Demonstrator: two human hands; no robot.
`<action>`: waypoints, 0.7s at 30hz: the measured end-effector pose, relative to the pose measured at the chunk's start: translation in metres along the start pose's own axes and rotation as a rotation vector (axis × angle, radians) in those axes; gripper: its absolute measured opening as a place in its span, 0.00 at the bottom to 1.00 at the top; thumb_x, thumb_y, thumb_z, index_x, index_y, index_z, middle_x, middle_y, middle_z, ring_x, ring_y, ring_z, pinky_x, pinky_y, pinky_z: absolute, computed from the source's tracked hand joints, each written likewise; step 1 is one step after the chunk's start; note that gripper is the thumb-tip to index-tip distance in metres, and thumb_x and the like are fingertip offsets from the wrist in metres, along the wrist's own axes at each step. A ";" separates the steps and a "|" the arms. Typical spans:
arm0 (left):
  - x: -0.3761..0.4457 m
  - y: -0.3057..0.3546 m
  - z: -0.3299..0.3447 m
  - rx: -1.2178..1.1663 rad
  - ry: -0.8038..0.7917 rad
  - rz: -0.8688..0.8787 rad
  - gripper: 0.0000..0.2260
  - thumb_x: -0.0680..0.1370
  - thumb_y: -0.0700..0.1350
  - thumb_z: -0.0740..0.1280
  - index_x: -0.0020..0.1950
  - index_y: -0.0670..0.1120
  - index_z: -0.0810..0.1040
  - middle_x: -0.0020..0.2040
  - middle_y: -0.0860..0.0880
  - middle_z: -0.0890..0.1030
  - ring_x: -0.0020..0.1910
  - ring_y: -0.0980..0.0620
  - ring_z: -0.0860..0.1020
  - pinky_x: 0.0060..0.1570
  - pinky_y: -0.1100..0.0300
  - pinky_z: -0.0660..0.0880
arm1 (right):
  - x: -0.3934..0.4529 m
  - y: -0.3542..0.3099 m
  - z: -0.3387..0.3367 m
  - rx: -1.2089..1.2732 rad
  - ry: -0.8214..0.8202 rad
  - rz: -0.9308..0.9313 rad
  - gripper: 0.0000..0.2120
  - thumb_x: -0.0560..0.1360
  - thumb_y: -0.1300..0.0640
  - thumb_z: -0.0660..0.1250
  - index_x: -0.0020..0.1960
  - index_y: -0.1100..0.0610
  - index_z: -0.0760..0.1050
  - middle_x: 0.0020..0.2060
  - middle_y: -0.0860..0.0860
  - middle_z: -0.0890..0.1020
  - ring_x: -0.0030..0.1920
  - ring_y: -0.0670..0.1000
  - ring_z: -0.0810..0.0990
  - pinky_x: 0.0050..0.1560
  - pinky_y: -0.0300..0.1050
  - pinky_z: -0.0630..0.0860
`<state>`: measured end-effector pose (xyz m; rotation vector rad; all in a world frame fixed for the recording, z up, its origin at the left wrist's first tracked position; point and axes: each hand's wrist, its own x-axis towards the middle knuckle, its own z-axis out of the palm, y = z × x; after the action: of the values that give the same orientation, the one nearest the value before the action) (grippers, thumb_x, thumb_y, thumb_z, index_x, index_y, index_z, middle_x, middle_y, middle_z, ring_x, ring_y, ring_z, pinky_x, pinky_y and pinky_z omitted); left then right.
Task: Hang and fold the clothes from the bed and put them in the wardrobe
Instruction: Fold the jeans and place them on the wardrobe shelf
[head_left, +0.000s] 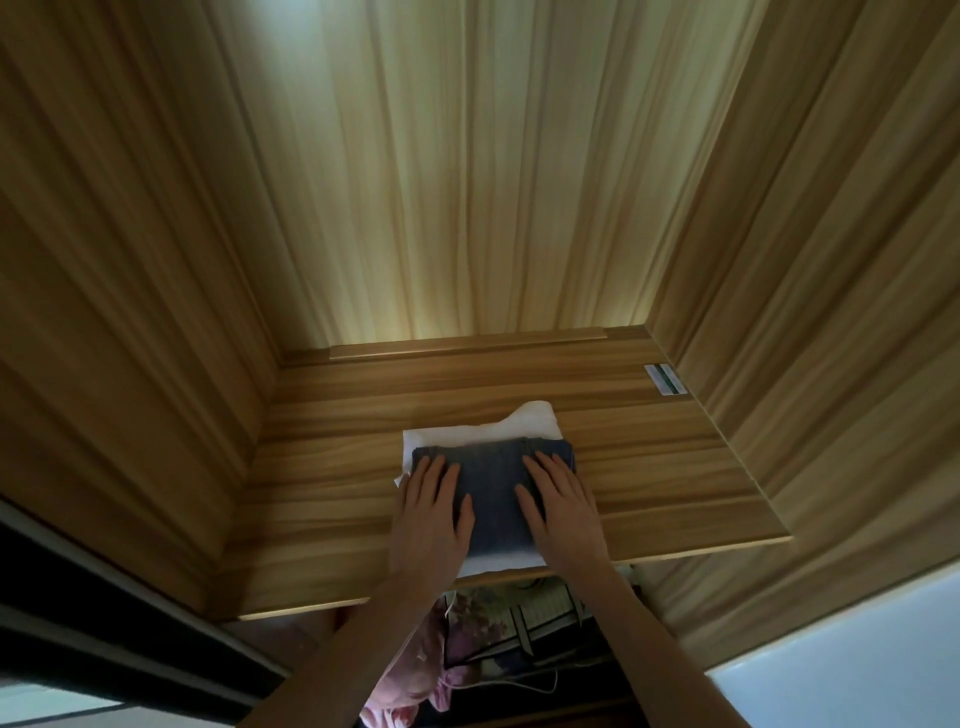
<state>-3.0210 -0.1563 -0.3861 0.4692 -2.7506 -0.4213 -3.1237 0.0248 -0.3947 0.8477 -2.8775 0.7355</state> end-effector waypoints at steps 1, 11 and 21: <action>0.001 0.000 -0.001 -0.003 -0.024 -0.013 0.27 0.84 0.56 0.50 0.75 0.44 0.75 0.76 0.43 0.74 0.78 0.44 0.69 0.78 0.43 0.65 | 0.002 -0.001 -0.003 -0.004 -0.010 -0.001 0.37 0.82 0.31 0.38 0.80 0.48 0.66 0.79 0.46 0.68 0.81 0.49 0.61 0.80 0.52 0.58; -0.042 0.015 -0.084 0.018 0.088 -0.007 0.26 0.84 0.57 0.53 0.72 0.43 0.77 0.69 0.44 0.80 0.68 0.42 0.77 0.71 0.42 0.71 | -0.033 -0.038 -0.060 0.005 0.035 -0.106 0.43 0.80 0.28 0.38 0.79 0.54 0.69 0.76 0.51 0.72 0.78 0.52 0.67 0.79 0.54 0.64; -0.187 0.024 -0.199 0.235 0.358 -0.146 0.20 0.83 0.52 0.64 0.70 0.42 0.78 0.68 0.44 0.80 0.70 0.42 0.76 0.74 0.42 0.67 | -0.115 -0.125 -0.104 0.090 0.204 -0.440 0.30 0.83 0.40 0.57 0.75 0.59 0.73 0.73 0.55 0.77 0.74 0.56 0.74 0.77 0.58 0.67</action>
<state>-2.7890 -0.1131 -0.2463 0.7300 -2.4330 -0.0370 -2.9696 0.0379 -0.2697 1.2752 -2.3728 0.8404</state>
